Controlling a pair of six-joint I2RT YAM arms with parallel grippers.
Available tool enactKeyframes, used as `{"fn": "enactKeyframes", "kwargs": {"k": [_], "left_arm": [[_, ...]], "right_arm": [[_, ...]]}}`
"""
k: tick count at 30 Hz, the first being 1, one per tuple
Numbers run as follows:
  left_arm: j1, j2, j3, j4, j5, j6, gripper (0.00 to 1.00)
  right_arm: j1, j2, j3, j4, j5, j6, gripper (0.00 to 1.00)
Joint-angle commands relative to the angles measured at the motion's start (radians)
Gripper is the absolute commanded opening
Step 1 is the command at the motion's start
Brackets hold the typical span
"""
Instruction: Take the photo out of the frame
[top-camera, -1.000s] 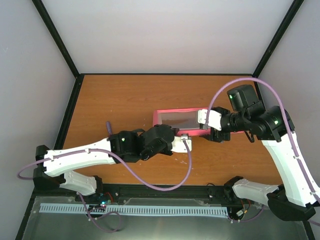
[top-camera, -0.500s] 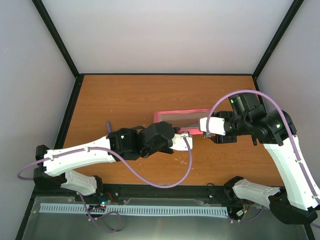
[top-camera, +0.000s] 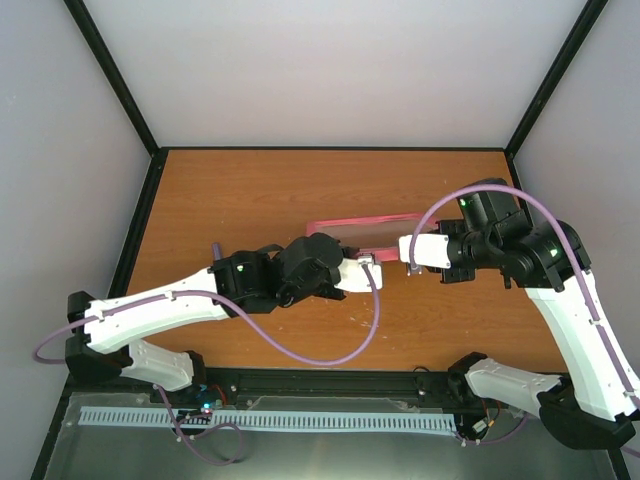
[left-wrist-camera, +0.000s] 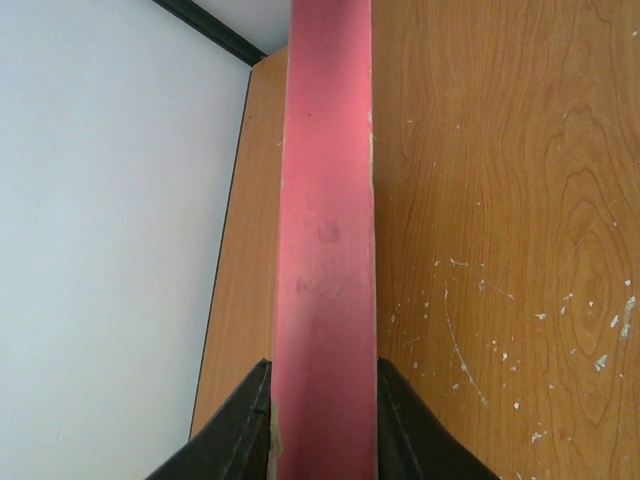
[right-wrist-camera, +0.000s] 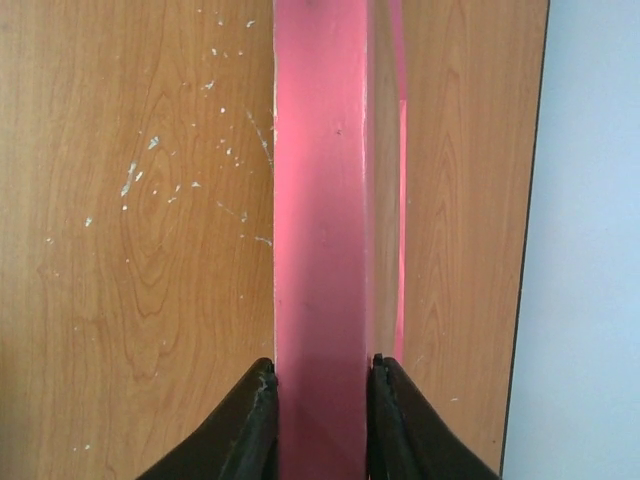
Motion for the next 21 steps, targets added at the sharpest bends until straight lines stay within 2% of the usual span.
{"fn": "enactKeyframes", "kwargs": {"k": [1, 2, 4, 8, 13, 21], "left_arm": [[0.016, -0.086, 0.032, 0.182, 0.023, -0.067, 0.08], [0.017, -0.092, 0.027, 0.188, 0.028, -0.068, 0.09], [0.017, -0.099, 0.021, 0.193, 0.038, -0.069, 0.08], [0.017, -0.096, 0.03, 0.195, 0.06, -0.058, 0.09], [0.017, -0.079, 0.045, 0.205, 0.066, -0.037, 0.08], [0.02, -0.069, 0.054, 0.234, 0.061, -0.015, 0.08]], "right_arm": [[0.007, -0.014, 0.018, -0.012, 0.026, -0.002, 0.23], [0.007, -0.014, 0.019, -0.01, 0.026, -0.002, 0.25], [0.008, -0.017, 0.017, -0.006, 0.024, -0.002, 0.36], [0.009, -0.012, 0.002, 0.006, 0.019, -0.008, 0.42], [0.017, 0.01, -0.001, 0.029, 0.022, -0.013, 0.4], [0.055, 0.036, 0.031, 0.028, 0.053, -0.023, 0.26]]}}
